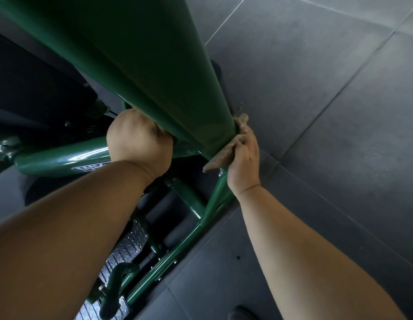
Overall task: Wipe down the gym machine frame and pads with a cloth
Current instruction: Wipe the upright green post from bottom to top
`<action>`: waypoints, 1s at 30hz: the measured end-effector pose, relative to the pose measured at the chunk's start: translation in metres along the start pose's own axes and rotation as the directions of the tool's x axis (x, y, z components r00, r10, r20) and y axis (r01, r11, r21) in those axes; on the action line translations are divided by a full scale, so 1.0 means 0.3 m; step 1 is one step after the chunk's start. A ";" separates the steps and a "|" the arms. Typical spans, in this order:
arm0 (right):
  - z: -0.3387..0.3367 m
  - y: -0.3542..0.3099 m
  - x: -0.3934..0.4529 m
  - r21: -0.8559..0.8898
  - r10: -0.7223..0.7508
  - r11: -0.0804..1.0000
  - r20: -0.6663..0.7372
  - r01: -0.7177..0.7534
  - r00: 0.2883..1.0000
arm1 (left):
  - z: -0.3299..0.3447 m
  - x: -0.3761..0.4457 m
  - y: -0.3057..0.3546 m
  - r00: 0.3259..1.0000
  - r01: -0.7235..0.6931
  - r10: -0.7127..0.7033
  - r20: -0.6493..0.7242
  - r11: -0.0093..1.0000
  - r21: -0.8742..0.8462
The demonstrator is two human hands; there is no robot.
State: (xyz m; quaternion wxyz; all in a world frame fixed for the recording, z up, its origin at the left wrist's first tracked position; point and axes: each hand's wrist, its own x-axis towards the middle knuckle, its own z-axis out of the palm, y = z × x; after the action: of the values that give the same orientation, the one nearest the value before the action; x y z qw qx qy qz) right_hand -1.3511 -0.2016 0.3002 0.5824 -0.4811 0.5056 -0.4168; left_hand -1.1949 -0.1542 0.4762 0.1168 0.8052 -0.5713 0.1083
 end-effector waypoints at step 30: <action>0.254 -0.038 -0.092 0.893 0.677 -0.434 0.410 -0.119 0.611 | -0.009 -0.001 0.016 0.998 0.013 -0.014 -0.064 1.000 -0.011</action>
State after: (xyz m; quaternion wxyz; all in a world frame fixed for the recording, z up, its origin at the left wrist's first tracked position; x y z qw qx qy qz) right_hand -1.2797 -0.1663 0.3186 0.7214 0.4750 0.2415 -0.4424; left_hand -1.1998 -0.1546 0.4791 0.1399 0.8046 -0.5622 0.1304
